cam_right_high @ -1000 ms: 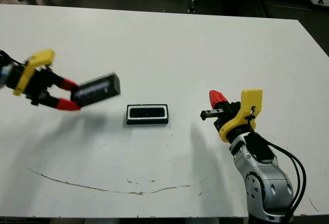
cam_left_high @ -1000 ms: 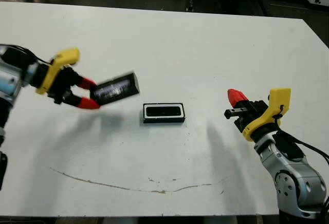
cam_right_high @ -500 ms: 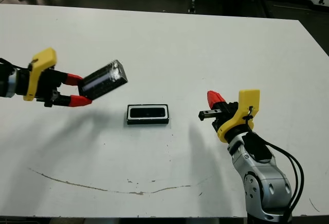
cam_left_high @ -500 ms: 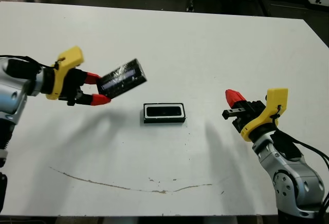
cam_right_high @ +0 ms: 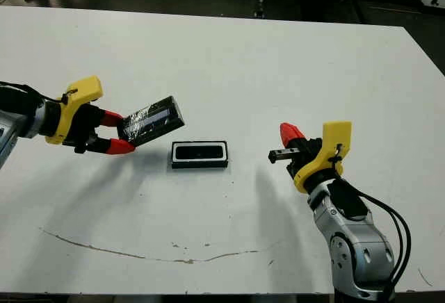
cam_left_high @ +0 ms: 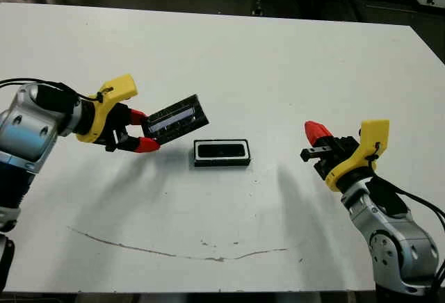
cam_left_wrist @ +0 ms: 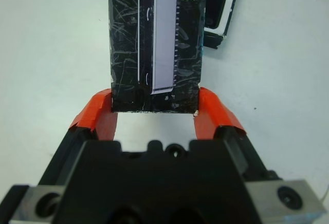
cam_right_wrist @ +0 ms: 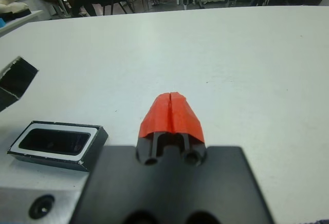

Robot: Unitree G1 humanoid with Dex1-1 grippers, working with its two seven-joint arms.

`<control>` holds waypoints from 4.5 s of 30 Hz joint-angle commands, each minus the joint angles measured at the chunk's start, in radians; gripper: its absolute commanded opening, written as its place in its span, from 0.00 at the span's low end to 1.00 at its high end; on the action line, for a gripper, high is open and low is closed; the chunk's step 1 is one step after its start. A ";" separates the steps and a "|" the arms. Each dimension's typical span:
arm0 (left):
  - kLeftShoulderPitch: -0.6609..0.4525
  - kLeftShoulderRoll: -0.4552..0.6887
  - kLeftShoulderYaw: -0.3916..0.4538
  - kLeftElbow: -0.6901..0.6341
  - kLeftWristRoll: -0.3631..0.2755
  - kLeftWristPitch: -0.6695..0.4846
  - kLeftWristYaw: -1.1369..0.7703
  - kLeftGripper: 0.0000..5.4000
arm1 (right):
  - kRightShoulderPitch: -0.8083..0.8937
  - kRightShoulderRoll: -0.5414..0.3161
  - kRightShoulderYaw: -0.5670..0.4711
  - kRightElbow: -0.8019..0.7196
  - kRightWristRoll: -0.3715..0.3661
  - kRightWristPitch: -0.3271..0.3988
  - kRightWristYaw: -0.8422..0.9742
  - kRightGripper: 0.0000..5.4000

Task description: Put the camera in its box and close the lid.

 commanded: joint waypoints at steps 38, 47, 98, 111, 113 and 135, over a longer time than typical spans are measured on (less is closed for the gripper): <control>-0.109 -0.111 -0.170 0.226 0.051 -0.126 -0.197 0.59 | 0.018 -0.008 -0.004 0.017 0.011 0.006 0.001 0.00; -0.095 -0.132 -0.188 0.212 0.113 -0.225 -0.156 0.59 | 0.017 -0.008 -0.005 0.014 0.016 0.013 0.000 0.00; -0.170 -0.344 -0.250 0.377 0.157 -0.209 -0.191 0.59 | 0.029 -0.008 -0.013 -0.012 0.039 0.039 -0.014 0.00; -0.164 -0.361 -0.258 0.375 0.164 -0.177 -0.192 0.59 | 0.035 -0.011 -0.010 -0.013 0.034 0.037 -0.016 0.00; -0.163 -0.364 -0.258 0.372 0.164 -0.171 -0.189 0.59 | 0.036 -0.012 -0.009 -0.011 0.033 0.032 -0.013 0.00; -0.196 -0.412 -0.278 0.373 0.182 -0.161 -0.175 0.59 | 0.040 -0.012 -0.018 -0.013 0.037 0.041 -0.019 0.00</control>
